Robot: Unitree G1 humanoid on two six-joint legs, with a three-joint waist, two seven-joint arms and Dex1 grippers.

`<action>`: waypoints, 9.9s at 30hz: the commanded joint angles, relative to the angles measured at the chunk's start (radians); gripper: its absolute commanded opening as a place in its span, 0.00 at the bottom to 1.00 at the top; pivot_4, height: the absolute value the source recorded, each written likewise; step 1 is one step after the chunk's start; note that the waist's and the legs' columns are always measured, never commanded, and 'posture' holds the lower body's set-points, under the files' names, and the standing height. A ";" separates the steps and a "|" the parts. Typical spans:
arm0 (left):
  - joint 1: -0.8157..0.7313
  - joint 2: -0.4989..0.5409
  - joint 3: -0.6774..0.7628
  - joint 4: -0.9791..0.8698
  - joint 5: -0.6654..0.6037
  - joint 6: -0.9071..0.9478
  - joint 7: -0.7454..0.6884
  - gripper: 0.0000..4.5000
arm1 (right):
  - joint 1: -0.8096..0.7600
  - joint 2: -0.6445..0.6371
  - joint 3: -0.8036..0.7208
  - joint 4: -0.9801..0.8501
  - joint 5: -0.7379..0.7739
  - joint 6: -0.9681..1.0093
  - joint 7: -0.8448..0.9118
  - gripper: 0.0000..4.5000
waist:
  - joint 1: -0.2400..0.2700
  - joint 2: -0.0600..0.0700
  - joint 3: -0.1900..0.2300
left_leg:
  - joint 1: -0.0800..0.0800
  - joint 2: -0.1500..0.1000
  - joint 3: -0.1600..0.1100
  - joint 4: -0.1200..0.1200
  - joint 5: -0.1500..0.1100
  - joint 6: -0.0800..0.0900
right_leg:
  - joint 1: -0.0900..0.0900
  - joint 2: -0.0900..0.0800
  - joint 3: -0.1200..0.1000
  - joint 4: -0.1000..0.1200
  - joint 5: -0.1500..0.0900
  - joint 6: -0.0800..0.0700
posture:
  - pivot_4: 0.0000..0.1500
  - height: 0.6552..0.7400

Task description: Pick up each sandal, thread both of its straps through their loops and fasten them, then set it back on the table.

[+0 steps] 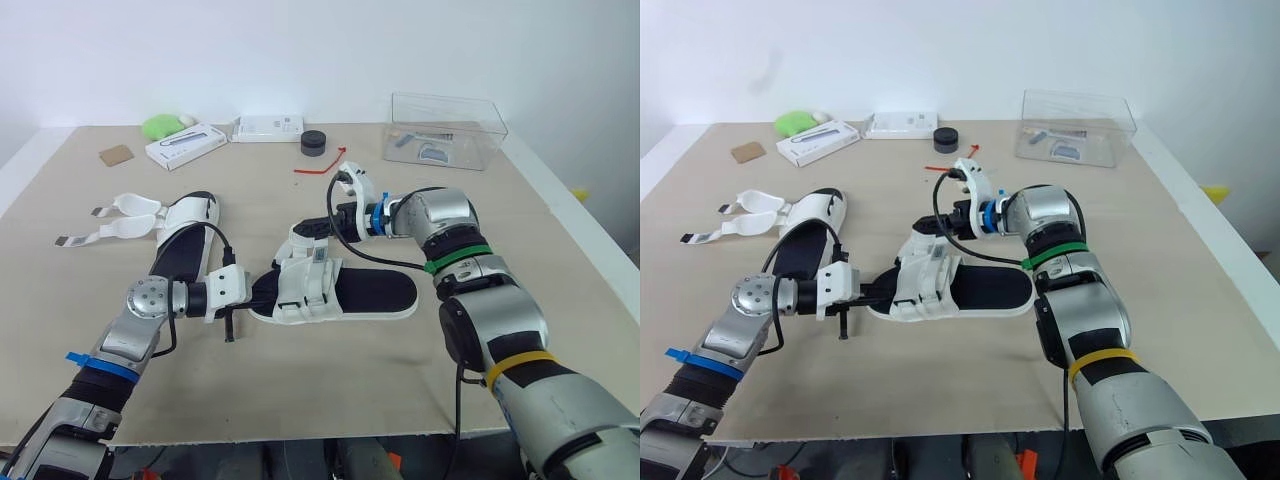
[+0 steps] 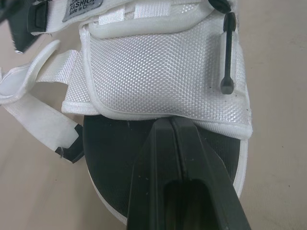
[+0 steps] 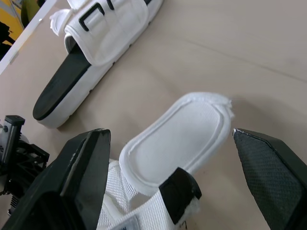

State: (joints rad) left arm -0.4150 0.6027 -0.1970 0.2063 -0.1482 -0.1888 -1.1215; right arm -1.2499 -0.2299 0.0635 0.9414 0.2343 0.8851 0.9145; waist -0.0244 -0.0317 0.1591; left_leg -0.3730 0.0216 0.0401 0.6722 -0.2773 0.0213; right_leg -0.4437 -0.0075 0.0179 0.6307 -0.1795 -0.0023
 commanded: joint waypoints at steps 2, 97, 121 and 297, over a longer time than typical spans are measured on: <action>0.028 0.017 -0.027 0.023 0.043 0.027 -0.012 0.00 | 0.001 0.018 0.013 -0.013 -0.002 0.015 0.037 0.97 | 0.000 0.000 0.000 | 0.000 0.000 0.000 0.000 0.000 0.000 | 0.000 0.000 0.000 0.000 0.000 0.000 | 1.00 1.00; 0.056 0.004 -0.042 -0.009 0.048 0.038 0.015 0.00 | -0.186 0.049 -0.024 0.152 -0.009 0.028 0.322 0.97 | -0.001 0.001 0.000 | 0.000 0.000 -0.001 -0.001 -0.001 -0.001 | 0.000 0.000 0.000 0.000 0.000 -0.002 | 1.00 1.00; 0.089 0.014 -0.036 -0.044 0.048 0.053 0.030 0.00 | -0.258 0.086 -0.255 0.263 0.093 -0.007 0.105 0.97 | -0.001 0.000 0.000 | 0.000 0.000 -0.001 -0.001 -0.002 -0.003 | 0.000 -0.004 -0.001 0.000 -0.001 -0.002 | 1.00 1.00; -0.013 -0.087 -0.053 0.083 0.029 0.065 -0.078 0.00 | 0.361 -0.085 -0.127 -0.659 1.247 0.729 -0.953 0.03 | 0.006 -0.001 -0.005 | -0.004 -0.012 -0.002 0.004 -0.005 0.001 | 0.004 -0.016 -0.001 -0.003 -0.006 0.019 | 1.00 1.00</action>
State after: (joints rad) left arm -0.4470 0.5217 -0.1979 0.2560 -0.1726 -0.1377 -1.2004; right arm -0.8676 -0.3135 -0.0480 0.2807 1.4358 1.6080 -0.0289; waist -0.0183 -0.0330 0.1536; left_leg -0.3771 0.0091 0.0378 0.6764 -0.2827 0.0225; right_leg -0.4397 -0.0230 0.0166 0.6277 -0.1855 0.0164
